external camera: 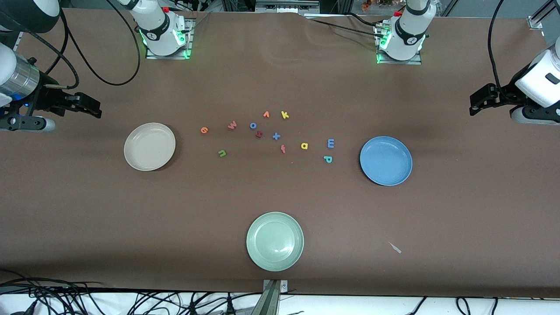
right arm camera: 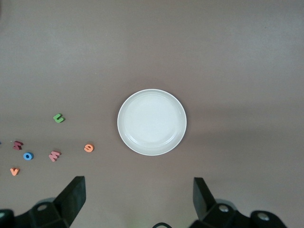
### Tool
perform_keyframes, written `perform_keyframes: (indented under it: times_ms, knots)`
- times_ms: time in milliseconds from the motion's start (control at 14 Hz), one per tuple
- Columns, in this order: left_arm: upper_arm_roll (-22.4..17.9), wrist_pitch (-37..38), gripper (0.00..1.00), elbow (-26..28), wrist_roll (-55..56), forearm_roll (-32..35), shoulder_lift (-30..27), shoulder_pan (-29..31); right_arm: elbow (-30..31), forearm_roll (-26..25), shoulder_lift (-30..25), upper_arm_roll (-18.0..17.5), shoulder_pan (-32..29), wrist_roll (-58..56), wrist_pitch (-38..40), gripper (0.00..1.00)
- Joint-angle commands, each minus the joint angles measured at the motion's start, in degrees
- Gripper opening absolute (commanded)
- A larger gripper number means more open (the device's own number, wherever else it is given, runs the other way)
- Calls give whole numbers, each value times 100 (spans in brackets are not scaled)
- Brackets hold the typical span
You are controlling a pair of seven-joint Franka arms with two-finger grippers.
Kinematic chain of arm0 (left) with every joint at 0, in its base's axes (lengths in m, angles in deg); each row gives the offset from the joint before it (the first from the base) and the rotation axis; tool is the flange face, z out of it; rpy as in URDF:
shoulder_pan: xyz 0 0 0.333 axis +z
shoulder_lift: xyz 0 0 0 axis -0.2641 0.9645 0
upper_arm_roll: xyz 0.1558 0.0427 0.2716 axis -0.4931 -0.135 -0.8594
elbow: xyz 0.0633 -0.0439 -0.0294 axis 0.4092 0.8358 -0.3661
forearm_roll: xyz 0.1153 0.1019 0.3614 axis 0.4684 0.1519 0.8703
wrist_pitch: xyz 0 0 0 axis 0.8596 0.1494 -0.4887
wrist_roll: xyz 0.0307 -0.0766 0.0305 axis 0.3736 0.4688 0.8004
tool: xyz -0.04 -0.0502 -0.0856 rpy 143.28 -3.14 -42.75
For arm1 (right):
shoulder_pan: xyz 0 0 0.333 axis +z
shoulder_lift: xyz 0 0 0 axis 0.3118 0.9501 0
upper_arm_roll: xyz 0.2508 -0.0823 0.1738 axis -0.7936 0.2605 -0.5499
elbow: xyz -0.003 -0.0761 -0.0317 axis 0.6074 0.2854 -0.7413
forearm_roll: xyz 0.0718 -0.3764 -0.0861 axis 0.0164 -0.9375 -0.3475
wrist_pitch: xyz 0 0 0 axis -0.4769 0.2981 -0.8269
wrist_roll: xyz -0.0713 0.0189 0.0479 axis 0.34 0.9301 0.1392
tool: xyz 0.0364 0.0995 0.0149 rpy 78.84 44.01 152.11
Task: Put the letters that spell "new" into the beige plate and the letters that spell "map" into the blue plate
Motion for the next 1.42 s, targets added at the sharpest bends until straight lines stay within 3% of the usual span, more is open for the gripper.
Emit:
perform_keyframes:
  times_ms: [0,1353]
  knots:
    - [59,152,100,-172,-111,-27,59,85,49,-81,-41,-59,-38,42,34,100]
    - [129,187,100,-180,-68,-19,41,76,23,-81,-41,-68,-38,42,78,100]
